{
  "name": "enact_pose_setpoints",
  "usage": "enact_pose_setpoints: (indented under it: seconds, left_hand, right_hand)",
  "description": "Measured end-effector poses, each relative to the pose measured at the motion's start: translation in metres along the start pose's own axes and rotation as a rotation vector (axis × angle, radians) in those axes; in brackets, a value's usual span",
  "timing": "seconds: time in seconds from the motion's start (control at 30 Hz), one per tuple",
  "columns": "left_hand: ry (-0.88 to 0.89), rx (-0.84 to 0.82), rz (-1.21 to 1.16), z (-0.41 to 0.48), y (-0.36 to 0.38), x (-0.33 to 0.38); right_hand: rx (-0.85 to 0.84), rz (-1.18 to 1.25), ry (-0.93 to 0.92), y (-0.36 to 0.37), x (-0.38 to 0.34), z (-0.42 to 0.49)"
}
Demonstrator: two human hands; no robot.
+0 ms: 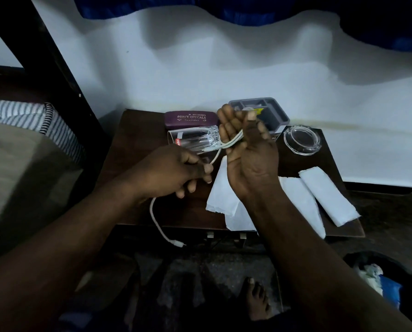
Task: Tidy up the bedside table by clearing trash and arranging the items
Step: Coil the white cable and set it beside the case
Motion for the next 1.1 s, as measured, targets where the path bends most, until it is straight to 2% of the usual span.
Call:
enact_pose_setpoints:
  seconds: [0.17,0.27,0.33,0.43,0.5,0.57,0.77,0.87,0.97,1.1]
  left_hand:
    - [0.203,-0.066,0.419,-0.006,0.007,0.019]
    - [0.291,-0.023,0.556,-0.005,0.009,0.025]
    - [0.344,0.055,0.593,-0.003,0.002,0.027]
    - [0.45,0.178,0.596,-0.004,-0.009,0.033]
    - [0.472,0.252,0.532,-0.005,-0.019,0.037]
    - [0.474,0.333,0.487,-0.007,-0.03,0.037]
    - [0.35,0.505,0.137,-0.001,-0.057,0.006]
    - [0.306,0.504,-0.103,0.001,-0.06,-0.005]
    - [0.271,0.488,-0.244,0.002,-0.057,-0.007]
    - [0.041,0.428,-0.473,0.003,-0.043,-0.02]
  right_hand:
    - [0.091,-0.007,0.028,-0.005,0.012,0.0]
    - [0.175,-0.077,-0.014,-0.012,0.013,0.003]
    - [0.226,-0.257,-0.074,-0.013,0.012,0.003]
    - [0.274,-0.678,-0.084,-0.014,0.018,0.002]
    - [0.237,-0.928,-0.068,-0.013,0.026,0.003]
    - [0.184,-1.015,-0.022,-0.009,0.034,0.001]
    - [-0.097,-0.708,0.286,0.015,0.048,-0.014]
    - [-0.213,-0.615,0.36,0.024,0.051,-0.02]
    - [-0.249,-0.466,0.447,0.028,0.046,-0.024]
    - [-0.301,-0.159,0.532,0.034,0.04,-0.024]
Point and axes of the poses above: each hand's wrist, its own z-axis towards the middle knuckle, its own y-axis out of the palm, x = y × z, the point moved 6 cm from there along z, towards the middle knuckle, and after that the axes turned 12 degrees about y, right-handed, at the moved point
